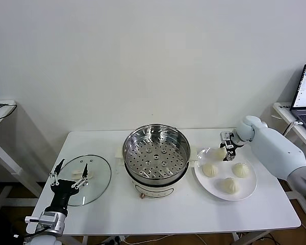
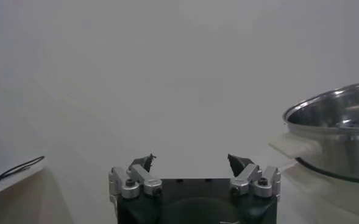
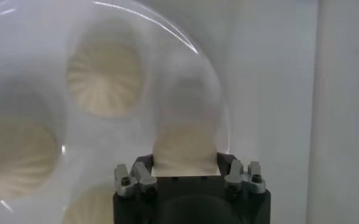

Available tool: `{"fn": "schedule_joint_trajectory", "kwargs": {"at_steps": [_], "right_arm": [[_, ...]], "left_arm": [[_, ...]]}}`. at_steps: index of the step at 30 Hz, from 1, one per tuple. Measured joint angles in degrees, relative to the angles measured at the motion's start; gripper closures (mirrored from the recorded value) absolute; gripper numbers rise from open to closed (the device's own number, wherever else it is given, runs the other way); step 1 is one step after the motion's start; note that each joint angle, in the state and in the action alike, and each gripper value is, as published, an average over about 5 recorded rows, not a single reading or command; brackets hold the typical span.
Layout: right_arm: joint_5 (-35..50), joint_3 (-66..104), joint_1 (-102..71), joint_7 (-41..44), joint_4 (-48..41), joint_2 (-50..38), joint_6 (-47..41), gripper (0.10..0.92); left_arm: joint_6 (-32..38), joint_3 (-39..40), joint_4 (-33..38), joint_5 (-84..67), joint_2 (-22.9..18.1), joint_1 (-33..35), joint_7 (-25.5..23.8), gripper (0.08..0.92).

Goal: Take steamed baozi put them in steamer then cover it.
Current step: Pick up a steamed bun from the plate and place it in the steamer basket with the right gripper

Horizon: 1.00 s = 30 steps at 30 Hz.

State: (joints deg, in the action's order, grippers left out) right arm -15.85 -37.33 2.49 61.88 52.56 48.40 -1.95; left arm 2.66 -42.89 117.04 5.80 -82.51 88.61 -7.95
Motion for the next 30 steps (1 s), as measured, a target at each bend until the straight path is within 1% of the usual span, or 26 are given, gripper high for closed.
{"fn": "schedule_joint_trajectory", "kwargs": {"at_steps": [7,14,21,30], "right_arm": [[6.34,-9.16,11.1,2.88,9.72,-4.2,5.38,0.321],[11.29,-19.49,25.36,5.96,18.97,-4.38,14.24,0.321],[12.85,-27.17,34.9,7.2,23.55,0.49,23.36,0.321],[11.21,-31.81,38.27,6.69,23.83,10.3,33.36,0.321]], "left_arm": [[-0.27,0.17,0.73,0.0,0.29,0.46,0.15,0.177],[-0.55,-0.54,1.43,-0.06,0.5,1.1,0.16,0.177],[-0.77,-1.11,1.97,-0.2,0.83,1.41,0.07,0.177],[-0.73,-2.47,1.78,-0.82,1.16,1.29,-0.35,0.177]]}}
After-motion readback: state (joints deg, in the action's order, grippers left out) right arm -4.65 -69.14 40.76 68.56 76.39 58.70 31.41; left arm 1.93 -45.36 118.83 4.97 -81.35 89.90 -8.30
